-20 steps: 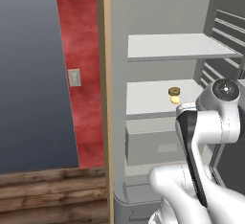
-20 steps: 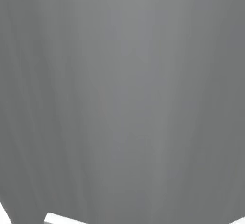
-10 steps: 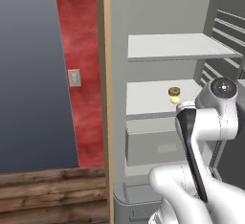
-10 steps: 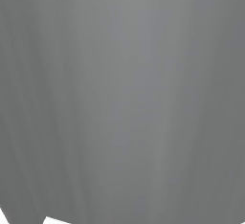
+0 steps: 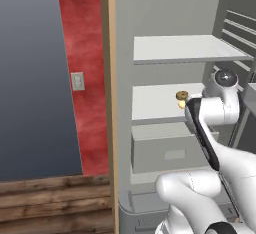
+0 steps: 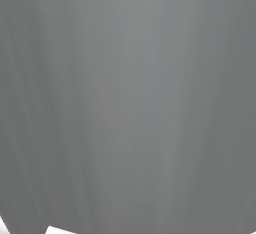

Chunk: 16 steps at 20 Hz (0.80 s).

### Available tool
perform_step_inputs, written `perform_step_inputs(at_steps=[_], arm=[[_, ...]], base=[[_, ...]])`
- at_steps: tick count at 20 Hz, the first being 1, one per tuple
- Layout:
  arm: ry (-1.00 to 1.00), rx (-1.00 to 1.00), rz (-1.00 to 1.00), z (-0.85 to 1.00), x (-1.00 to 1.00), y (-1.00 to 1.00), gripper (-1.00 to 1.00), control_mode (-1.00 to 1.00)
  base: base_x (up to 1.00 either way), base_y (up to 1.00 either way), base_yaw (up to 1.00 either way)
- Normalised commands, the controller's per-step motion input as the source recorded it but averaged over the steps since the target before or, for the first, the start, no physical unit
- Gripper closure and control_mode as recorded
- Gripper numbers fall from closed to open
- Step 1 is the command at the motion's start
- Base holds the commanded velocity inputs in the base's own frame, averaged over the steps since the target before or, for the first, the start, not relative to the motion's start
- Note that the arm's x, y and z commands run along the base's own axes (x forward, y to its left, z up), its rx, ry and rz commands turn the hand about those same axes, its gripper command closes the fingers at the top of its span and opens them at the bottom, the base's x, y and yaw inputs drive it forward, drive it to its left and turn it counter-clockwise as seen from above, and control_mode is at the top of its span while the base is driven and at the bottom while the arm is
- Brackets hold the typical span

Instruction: Pick the egg and butter from the fridge and place them by the bowl for mixing.

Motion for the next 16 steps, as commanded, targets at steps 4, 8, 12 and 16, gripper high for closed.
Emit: perform_step_inputs(at_steps=[4,8,12,16], arm=[[0.03,0.00,0.00,-0.17,0.43,-0.06,-1.00,-1.00],[0.02,0.00,0.01,-0.18,0.27,0.00,-1.00,-1.00],[0.09,0.00,0.04,-0.19,0.14,0.01,-1.00,-1.00],[0.18,0.05,0.01,-0.31,0.11,0.06,-1.00,-1.00]], base=[[0.00,0.00,0.00],[0.00,0.00,0.00],[0.00,0.00,0.00],[0.00,0.00,0.00]])
